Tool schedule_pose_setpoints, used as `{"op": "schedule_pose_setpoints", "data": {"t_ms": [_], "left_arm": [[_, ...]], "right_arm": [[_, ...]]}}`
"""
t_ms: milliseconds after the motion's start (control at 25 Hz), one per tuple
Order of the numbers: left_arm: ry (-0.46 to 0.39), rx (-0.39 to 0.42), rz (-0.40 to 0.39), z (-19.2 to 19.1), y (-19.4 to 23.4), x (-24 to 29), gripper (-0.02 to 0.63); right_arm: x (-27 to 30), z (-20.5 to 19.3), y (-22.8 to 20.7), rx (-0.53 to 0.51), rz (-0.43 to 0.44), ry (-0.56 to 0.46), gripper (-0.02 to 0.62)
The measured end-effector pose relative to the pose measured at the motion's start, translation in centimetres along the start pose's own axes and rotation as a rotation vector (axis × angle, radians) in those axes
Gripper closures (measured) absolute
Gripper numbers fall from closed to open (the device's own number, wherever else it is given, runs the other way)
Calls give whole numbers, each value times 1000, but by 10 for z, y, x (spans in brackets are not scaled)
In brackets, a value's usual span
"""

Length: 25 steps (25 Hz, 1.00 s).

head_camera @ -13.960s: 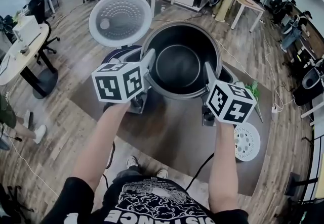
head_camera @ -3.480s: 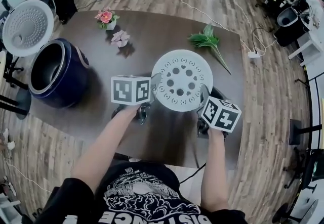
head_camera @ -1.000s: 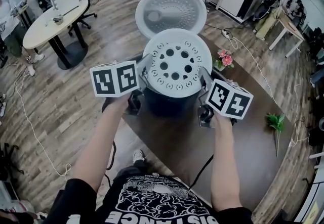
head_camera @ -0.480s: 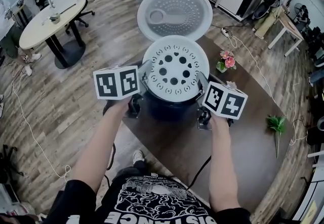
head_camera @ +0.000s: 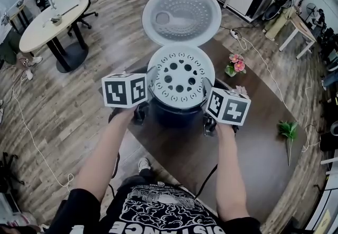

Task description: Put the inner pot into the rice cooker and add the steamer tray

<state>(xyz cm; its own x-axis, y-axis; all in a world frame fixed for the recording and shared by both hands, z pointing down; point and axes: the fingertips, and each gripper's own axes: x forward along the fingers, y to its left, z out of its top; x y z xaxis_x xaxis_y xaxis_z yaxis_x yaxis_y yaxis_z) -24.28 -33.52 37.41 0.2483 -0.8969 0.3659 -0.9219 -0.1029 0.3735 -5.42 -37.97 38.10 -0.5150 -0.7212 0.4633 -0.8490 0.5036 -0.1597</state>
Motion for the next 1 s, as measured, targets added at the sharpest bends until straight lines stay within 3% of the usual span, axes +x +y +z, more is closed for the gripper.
{"op": "schedule_pose_setpoints", "data": {"t_ms": [120,560,1000], "left_arm": [[10,28,18,-7,3,1,526],[42,184,87,-13,2,6,497],[54,213,108,-19,8,7,485]], "right_arm": [[2,-6,2,-56,-28,9,468],[3,-5,-3,-97,-41,17,460],[5,-5,0,-128,-46,7,459]]}}
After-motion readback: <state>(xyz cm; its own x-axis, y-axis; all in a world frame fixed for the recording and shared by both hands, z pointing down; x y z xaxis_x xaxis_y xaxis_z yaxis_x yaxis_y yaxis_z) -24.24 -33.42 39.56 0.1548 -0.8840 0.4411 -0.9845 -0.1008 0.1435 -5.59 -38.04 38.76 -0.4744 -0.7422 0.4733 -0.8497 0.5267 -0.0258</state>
